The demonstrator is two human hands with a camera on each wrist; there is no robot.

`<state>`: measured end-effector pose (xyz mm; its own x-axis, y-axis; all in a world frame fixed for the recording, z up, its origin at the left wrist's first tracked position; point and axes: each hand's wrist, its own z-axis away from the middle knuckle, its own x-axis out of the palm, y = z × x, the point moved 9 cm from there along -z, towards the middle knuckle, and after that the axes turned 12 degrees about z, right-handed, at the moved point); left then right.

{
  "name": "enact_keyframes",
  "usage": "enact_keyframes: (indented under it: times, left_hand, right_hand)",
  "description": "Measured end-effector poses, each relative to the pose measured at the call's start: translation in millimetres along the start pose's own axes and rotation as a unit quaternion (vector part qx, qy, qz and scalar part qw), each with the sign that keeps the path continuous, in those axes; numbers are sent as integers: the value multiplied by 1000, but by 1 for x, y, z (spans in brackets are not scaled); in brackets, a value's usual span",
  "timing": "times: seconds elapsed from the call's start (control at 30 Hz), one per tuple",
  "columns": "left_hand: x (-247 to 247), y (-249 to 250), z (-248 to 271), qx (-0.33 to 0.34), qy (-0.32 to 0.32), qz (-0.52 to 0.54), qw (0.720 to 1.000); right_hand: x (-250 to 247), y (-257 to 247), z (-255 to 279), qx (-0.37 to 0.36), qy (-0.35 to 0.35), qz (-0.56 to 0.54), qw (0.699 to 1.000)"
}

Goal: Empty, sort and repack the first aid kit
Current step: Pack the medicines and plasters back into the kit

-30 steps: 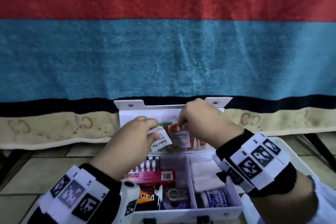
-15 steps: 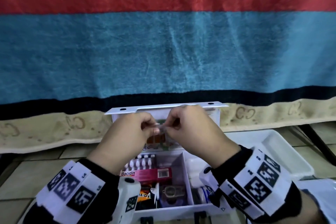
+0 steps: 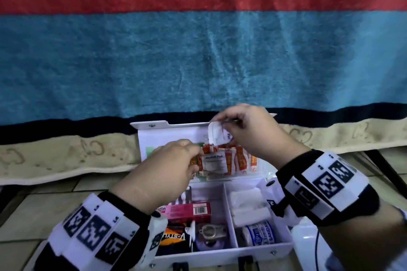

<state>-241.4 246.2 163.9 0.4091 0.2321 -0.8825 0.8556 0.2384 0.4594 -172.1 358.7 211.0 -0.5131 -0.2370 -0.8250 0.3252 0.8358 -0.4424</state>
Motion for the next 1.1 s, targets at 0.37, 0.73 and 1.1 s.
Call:
enact_keyframes:
  times: [0.37, 0.73, 1.1]
  left_hand:
    - [-1, -1, -3, 8, -5, 50, 999]
    - [-1, -1, -2, -3, -8, 43, 999]
    - [-86, -27, 18, -94, 266, -44, 958]
  right_hand:
    - [7, 0, 0, -27, -99, 92, 991]
    - [30, -1, -7, -70, -153, 295, 941]
    - [21, 9, -1, -65, -139, 275, 949]
